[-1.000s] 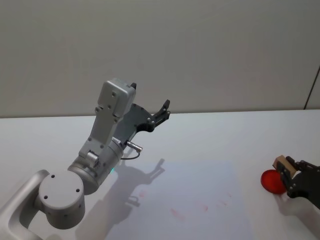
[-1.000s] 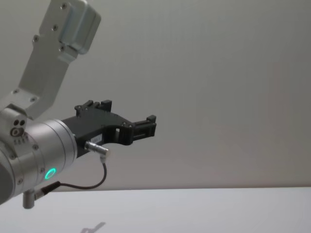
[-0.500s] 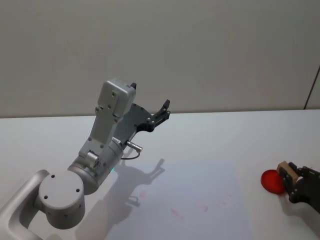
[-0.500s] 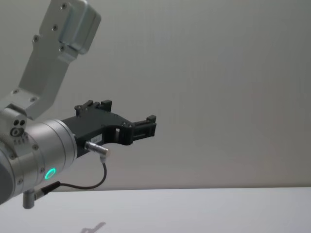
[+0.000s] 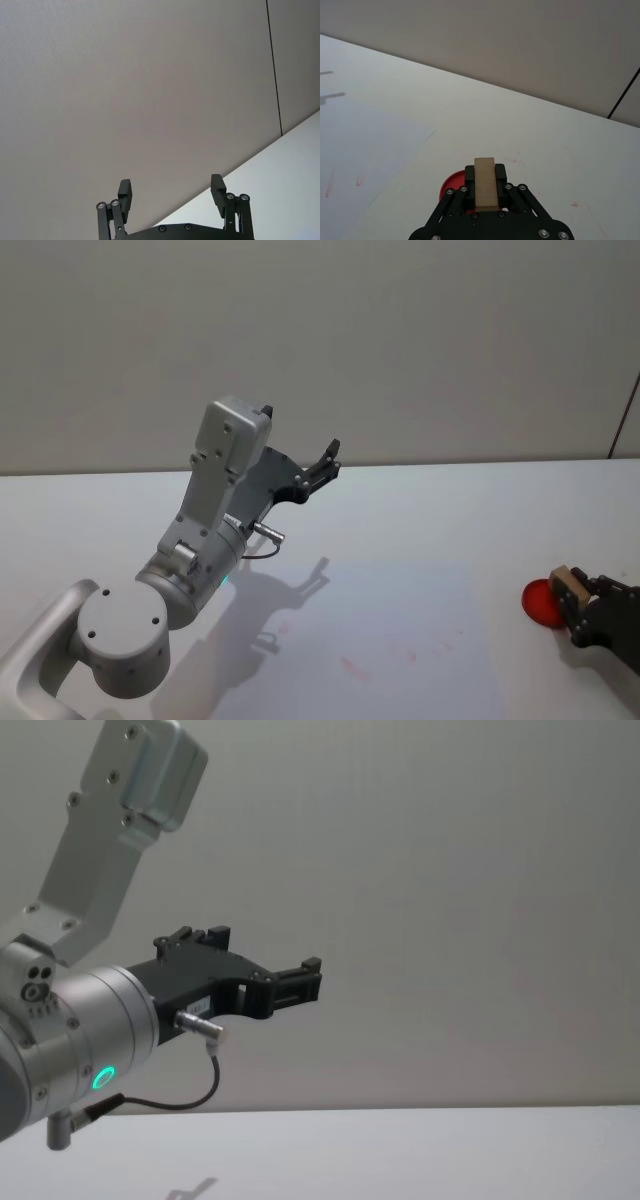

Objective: Use the one hand to pick up the stamp and affix it onto the A4 paper.

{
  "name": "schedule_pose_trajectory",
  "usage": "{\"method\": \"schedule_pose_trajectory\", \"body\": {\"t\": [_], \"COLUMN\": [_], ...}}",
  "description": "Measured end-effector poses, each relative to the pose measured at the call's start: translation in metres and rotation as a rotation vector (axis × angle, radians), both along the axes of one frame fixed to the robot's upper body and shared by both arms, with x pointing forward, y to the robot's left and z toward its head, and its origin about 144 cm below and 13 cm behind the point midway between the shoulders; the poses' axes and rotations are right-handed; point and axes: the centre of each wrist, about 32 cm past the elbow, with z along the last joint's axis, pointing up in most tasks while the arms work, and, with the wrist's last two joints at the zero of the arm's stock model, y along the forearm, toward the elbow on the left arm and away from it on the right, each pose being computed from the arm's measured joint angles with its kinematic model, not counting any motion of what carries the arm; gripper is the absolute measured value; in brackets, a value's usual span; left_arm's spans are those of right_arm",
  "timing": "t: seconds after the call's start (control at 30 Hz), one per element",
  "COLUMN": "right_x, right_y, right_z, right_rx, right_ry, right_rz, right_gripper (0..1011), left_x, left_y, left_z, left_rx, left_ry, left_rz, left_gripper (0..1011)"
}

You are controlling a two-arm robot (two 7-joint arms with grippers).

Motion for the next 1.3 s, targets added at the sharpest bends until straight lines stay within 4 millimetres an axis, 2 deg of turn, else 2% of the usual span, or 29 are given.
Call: {"method": "schedule_pose_trajectory", "body": {"t": [0.8, 1.3], "right_x": [0.0020, 0.0027], "right_y": [0.0043, 0.0088], "right_z": [-0.0066, -0.0035], "right_rx": [0.000, 0.050], "right_ry": [0.012, -0.009], "right_rz": [0.001, 0.004], "right_gripper": [233, 708], "left_x": [0.0000, 0.0000], "left_y": [0.0000, 0.0000], "left_z": [0.0000, 0.0000], "left_rx": [0.000, 0.000], "left_ry": [0.000, 0.000], "left_rz": [0.000, 0.000], "left_gripper": [1001, 1001]}}
